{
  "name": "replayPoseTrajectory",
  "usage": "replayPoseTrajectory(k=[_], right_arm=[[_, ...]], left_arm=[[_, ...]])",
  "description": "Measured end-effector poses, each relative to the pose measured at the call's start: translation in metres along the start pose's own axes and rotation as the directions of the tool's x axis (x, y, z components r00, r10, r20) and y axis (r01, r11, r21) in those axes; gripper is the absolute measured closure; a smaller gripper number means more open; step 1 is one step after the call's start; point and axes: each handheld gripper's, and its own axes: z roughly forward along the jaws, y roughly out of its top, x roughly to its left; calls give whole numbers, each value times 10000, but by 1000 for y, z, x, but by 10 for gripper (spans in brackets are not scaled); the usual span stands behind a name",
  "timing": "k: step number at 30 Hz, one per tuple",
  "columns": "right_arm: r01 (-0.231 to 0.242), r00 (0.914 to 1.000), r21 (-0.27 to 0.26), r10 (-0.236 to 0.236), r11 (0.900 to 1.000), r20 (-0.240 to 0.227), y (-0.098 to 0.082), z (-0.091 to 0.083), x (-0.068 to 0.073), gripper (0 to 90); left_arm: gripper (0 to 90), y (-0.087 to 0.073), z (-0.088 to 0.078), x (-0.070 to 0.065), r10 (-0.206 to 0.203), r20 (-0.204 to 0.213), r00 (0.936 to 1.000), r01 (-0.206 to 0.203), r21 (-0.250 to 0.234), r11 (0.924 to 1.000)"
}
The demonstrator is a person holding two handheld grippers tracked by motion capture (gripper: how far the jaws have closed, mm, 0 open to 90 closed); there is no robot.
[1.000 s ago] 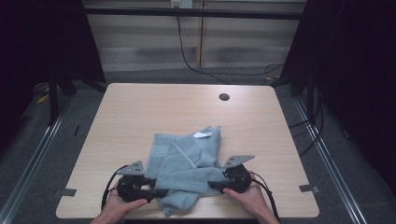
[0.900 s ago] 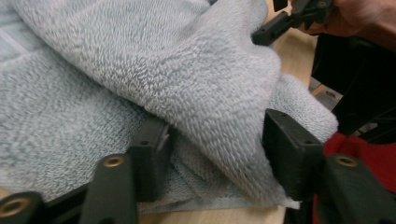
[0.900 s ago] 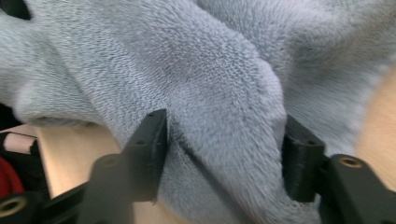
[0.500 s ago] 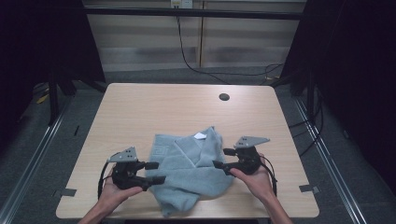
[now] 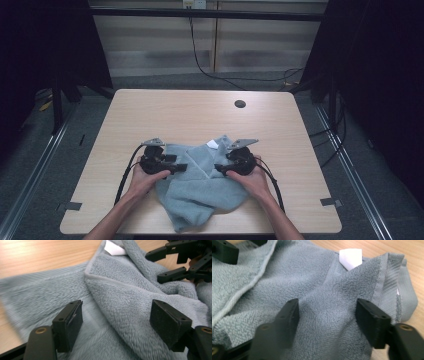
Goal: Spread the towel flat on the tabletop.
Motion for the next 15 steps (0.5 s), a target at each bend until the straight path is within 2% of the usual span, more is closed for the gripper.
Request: replayPoseTrajectory(k=[2, 5, 6, 7, 9, 13, 15], right_arm=[[21, 10000, -48, -21, 10000, 17, -2, 1, 3, 474], [52, 9999, -132, -54, 9999, -156, -3, 2, 4, 572], [85, 9997, -181, -89, 9998, -243, -3, 2, 4, 599], [14, 9996, -185, -20, 9998, -288, -3, 3, 5, 633], [-97, 9991, -335, 83, 9994, -418, -4, 5, 5, 677], [-78, 9989, -321, 63, 9995, -463, -2, 6, 8, 721], [-109, 9985, -396, 87, 9992, -545, -3, 6, 10, 735]], left_arm=[[255, 0, 3, -3, 195, -93, 9998, -193, 145, 9997], [256, -1, 6, -4, 166, -58, 9998, -165, 178, 9997], [264, -1, 6, -4, 144, -17, 9999, -144, 170, 9998], [283, -1, 6, -5, 96, 219, 9997, -100, 186, 9998], [393, -2, 8, -6, 245, 487, 9985, -263, 370, 9990], [522, -3, 8, -11, 600, 615, 9963, -637, 605, 9961], [648, -3, 7, -14, 883, 742, 9933, -931, 636, 9936]])
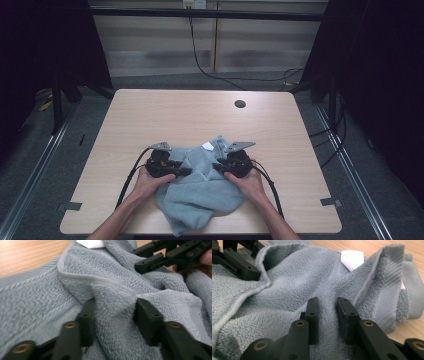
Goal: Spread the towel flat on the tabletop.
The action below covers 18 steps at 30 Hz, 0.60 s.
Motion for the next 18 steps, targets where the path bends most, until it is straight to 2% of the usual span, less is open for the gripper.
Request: replayPoseTrajectory(k=[2, 4, 7, 14, 18], right_arm=[[-4, 10000, 30, 4, 10000, -80, 0, -1, 2, 756], [11, 9999, 12, -11, 10000, -117, 1, -1, 2, 777], [-117, 9998, 6, 117, 9999, -166, 2, -5, 1, 809], [-289, 9994, -272, 284, 9992, -203, 4, -14, -4, 829], [-393, 9992, -636, 390, 9972, -66, 7, -25, -9, 844]], left_arm=[[749, 1, -1, -5, 272, -177, 9995, -273, -9, 9996], [791, 2, -2, -9, 580, -343, 9977, -578, 60, 9983], [822, 3, -7, -9, 553, -329, 9979, -559, -158, 9983], [828, 4, -24, -3, 300, -339, 9990, -325, -775, 9965], [829, 4, -36, 0, 154, -342, 9993, -190, -1096, 9938]])
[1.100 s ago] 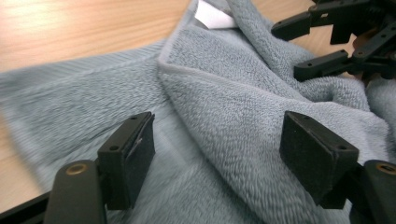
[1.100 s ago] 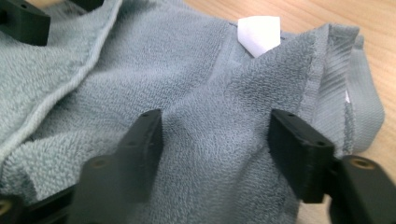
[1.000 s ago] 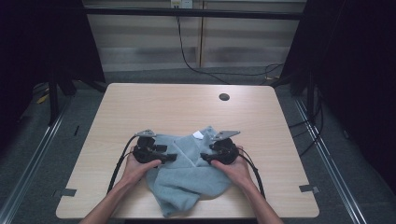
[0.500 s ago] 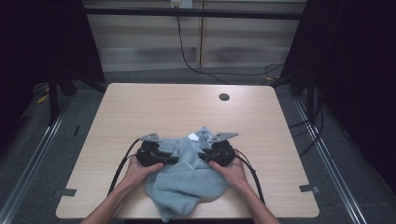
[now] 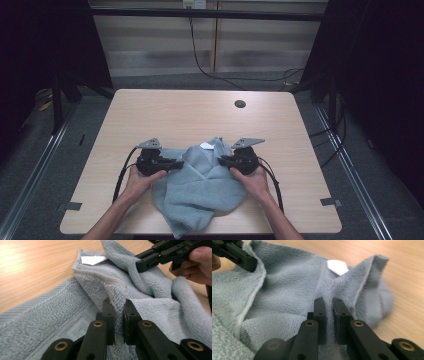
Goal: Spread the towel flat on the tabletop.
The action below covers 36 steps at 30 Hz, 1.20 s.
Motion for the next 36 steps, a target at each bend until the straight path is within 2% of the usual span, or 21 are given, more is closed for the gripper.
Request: replayPoseTrajectory(k=[2, 10, 12, 13, 16, 19, 21, 22, 26, 32, 36], right_arm=[[-106, 9999, -176, 108, 9998, 122, 2, -7, -3, 847], [-525, 9960, -938, 589, 9942, 666, 4, -35, -22, 852], [-540, 9948, -1068, 628, 9928, 801, 5, -41, -24, 852], [-525, 9942, -1139, 627, 9921, 878, 7, -44, -25, 853], [-508, 9926, -1508, 665, 9873, 1011, 14, -56, -29, 853], [-511, 9904, -2032, 758, 9778, 1153, 26, -70, -32, 853], [-399, 9879, -2245, 722, 9737, 1374, 39, -80, -33, 853], [-349, 9870, -2319, 699, 9721, 1446, 45, -83, -34, 853], [-234, 9823, -2872, 755, 9576, 1715, 74, -104, -41, 854], [-31, 9683, -3473, 895, 9378, 2331, 113, -133, -53, 858], [188, 9591, -3967, 955, 9177, 2664, 139, -156, -58, 859]], left_arm=[[832, 0, -6, 2, 17, -45, 10000, -17, -96, 10000], [834, 2, -33, 11, -406, -351, 9986, 372, -934, 9949], [835, 5, -41, 10, -420, -319, 9986, 377, -1233, 9916], [836, 7, -46, 9, -470, -280, 9985, 422, -1509, 9876], [837, 15, -54, 7, -414, -363, 9985, 342, -1801, 9831], [839, 26, -62, 5, -502, -356, 9981, 402, -2400, 9699], [839, 37, -68, 5, -419, -491, 9979, 278, -2587, 9656], [839, 44, -73, 4, -406, -585, 9975, 230, -2755, 9610], [844, 67, -94, 3, -297, -1018, 9944, -40, -3152, 9490], [846, 95, -128, 2, -271, -1663, 9857, -395, -3846, 9223], [847, 111, -148, 0, -275, -1888, 9816, -570, -4274, 9022]])
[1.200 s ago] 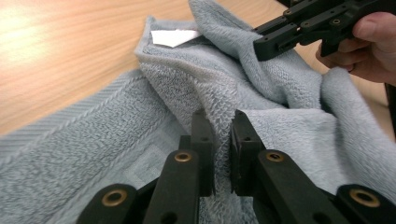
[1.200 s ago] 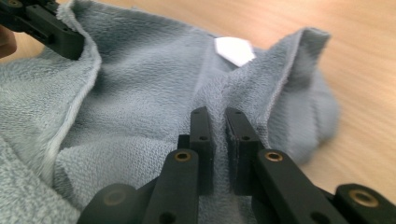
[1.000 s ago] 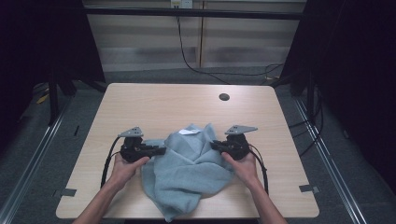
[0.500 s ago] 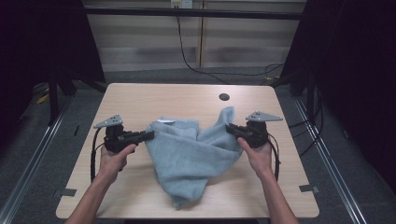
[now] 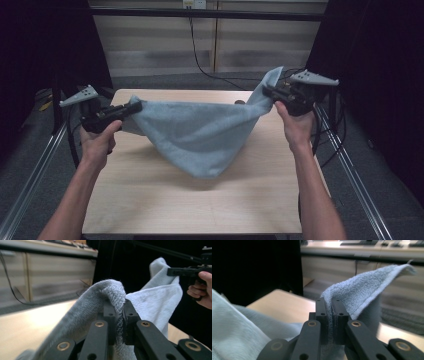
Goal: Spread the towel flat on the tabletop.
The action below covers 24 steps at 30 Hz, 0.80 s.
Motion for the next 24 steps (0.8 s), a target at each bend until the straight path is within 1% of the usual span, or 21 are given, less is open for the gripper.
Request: replayPoseTrajectory(k=[2, 4, 5, 7, 8, 9, 11, 13, 14, 15, 16, 17, 18, 20, 22, 23, 24], right_arm=[[-83, 9999, -371, 86, 9993, 92, 14, -6, -3, 859], [-138, 9998, -812, 146, 9966, 100, 22, -13, -3, 859], [-120, 9998, -883, 131, 9960, 123, 22, -17, -2, 859], [113, 9997, -616, -100, 9980, 219, 12, -21, 1, 860], [195, 9996, -414, -186, 9990, 229, 2, -22, 3, 860], [185, 9997, -198, -181, 9996, 192, -11, -23, 4, 859], [65, 9999, 207, -67, 9998, 97, -42, -27, 4, 860], [-150, 9999, 665, 145, 9977, 87, -74, -33, 5, 860], [-156, 9998, 877, 147, 9960, 108, -90, -37, 6, 860], [-271, 9996, 1111, 263, 9934, 89, -104, -41, 8, 860], [-296, 9996, 1335, 295, 9906, 28, -120, -46, 10, 860], [-343, 9994, 1434, 340, 9891, 42, -129, -49, 12, 860], [-388, 9992, 1587, 379, 9866, 87, -142, -55, 14, 860], [-517, 9986, 1757, 492, 9831, 185, -158, -64, 19, 859], [-555, 9983, 2104, 510, 9760, 266, -172, -72, 24, 857], [-451, 9988, 2358, 389, 9707, 310, -178, -76, 27, 854], [-369, 9989, 2532, 279, 9667, 390, -184, -80, 29, 848]], left_arm=[[848, 8, -4, -3, 124, -115, 9999, -126, -179, 9998], [848, 9, -9, -7, 371, -79, 9993, -373, -238, 9990], [848, 5, -10, -10, 445, -75, 9990, -447, -183, 9988], [847, -8, -10, -13, 486, 25, 9988, -487, 153, 9987], [846, -18, -10, -14, 445, 80, 9990, -447, 337, 9984], [847, -29, -9, -15, 395, 146, 9991, -403, 620, 9973], [846, -53, -8, -17, 326, 301, 9990, -358, 1134, 9929], [845, -77, -9, -19, 169, 397, 9991, -232, 1620, 9865], [845, -88, -9, -20, 69, 474, 9989, -157, 1888, 9819], [845, -100, -10, -22, -1, 509, 9987, -108, 2135, 9769], [844, -107, -10, -23, -66, 557, 9984, -62, 2253, 9743], [844, -116, -10, -26, -198, 658, 9976, 24, 2544, 9671], [843, -121, -10, -29, -188, 741, 9971, -19, 2702, 9628], [838, -134, -11, -37, -99, 1016, 9948, -226, 3138, 9492], [831, -143, -13, -43, -101, 1239, 9922, -338, 3472, 9372], [818, -147, -14, -45, -156, 1388, 9902, -346, 3514, 9356], [800, -149, -15, -47, -264, 1499, 9883, -300, 3618, 9318]])
